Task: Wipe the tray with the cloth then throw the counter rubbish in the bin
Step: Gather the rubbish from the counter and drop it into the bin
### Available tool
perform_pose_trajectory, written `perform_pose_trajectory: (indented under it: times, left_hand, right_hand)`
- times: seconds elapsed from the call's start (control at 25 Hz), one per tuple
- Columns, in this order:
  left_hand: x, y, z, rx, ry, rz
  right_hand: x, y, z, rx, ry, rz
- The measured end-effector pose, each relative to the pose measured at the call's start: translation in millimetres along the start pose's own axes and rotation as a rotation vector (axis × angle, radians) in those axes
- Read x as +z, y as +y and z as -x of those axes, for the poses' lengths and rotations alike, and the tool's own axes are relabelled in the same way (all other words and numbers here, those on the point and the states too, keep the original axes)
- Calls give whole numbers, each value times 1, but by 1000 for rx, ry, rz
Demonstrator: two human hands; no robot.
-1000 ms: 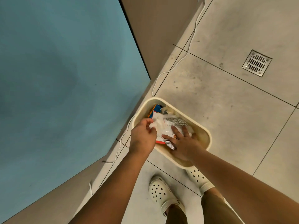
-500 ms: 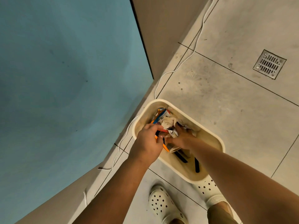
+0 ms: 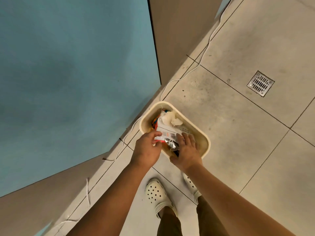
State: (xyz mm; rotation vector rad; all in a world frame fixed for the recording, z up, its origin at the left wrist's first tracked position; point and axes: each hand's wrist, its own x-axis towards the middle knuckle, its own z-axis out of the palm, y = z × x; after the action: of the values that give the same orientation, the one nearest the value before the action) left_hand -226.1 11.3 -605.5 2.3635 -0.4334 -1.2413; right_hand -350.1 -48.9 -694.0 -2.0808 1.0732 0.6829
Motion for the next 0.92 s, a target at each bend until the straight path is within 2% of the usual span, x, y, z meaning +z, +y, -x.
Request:
perform_pose_trajectory:
  times: [0.12,0.24,0.32,0.4,0.52,0.64,0.72,0.92]
  left_hand:
    - [-5,3,21,33,-23,-130]
    - [5,0,17,216,-132,-511]
    - [20,1,1,319,-221,-777]
    - [39,2,-24,338,-321,-998]
    - [68,-9,-64,281,-460,-1227]
    - [92,-26,-96,209,-564,-1261]
    - [102,-36,-119,173,-544,-1232]
    - [97,-41,-168,-79,-485,-1258]
  right_hand:
    - [-18,1,25,26,-4,-83]
    - [-35,9,35,68,185,13]
    - [-44,22,31,151,250,-28]
    - [-45,38,17,223,220,-132]
    - [-36,58,-10,167,129,-300]
    - [-27,69,-27,103,171,-391]
    - [-21,73,-30,92,226,-372]
    - [-11,77,-33,20,326,-352]
